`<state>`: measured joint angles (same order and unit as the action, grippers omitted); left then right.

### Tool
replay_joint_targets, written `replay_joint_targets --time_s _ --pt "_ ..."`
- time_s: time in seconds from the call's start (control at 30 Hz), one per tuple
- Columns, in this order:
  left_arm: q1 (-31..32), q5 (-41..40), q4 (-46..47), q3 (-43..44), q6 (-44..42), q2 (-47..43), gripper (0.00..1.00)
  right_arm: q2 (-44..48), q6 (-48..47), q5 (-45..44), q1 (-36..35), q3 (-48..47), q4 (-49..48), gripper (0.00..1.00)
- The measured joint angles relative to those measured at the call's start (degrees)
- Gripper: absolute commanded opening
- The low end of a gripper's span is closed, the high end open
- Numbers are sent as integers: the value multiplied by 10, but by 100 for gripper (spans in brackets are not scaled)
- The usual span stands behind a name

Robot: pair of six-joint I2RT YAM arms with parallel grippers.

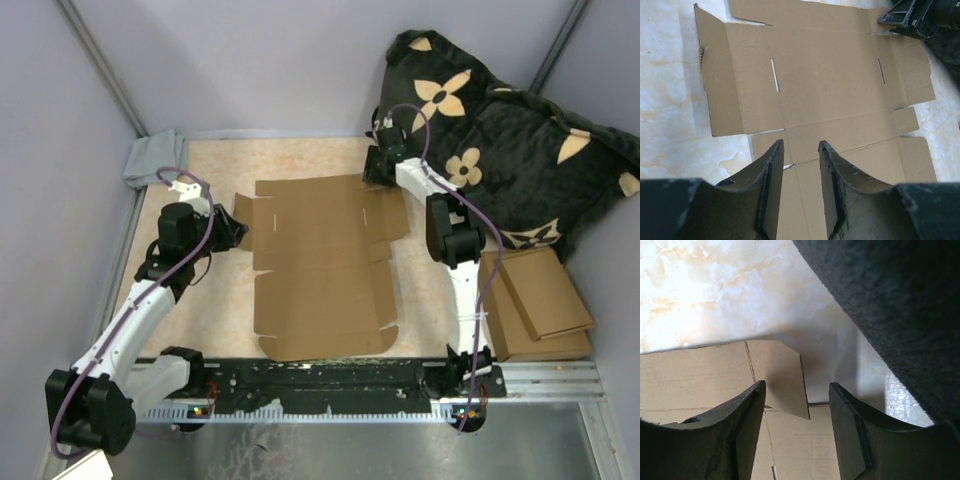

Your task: Fold the paper box

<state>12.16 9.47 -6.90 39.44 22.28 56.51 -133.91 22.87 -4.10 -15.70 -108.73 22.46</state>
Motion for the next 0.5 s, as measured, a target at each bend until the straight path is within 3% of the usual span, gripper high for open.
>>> replay_joint_targets --time_s 0.27,0.5 --pt "0 1 0 0 0 2 41 0 11 38 1 0 -17 40" --pt "0 2 0 0 0 5 41 0 6 48 1 -5 -19 16"
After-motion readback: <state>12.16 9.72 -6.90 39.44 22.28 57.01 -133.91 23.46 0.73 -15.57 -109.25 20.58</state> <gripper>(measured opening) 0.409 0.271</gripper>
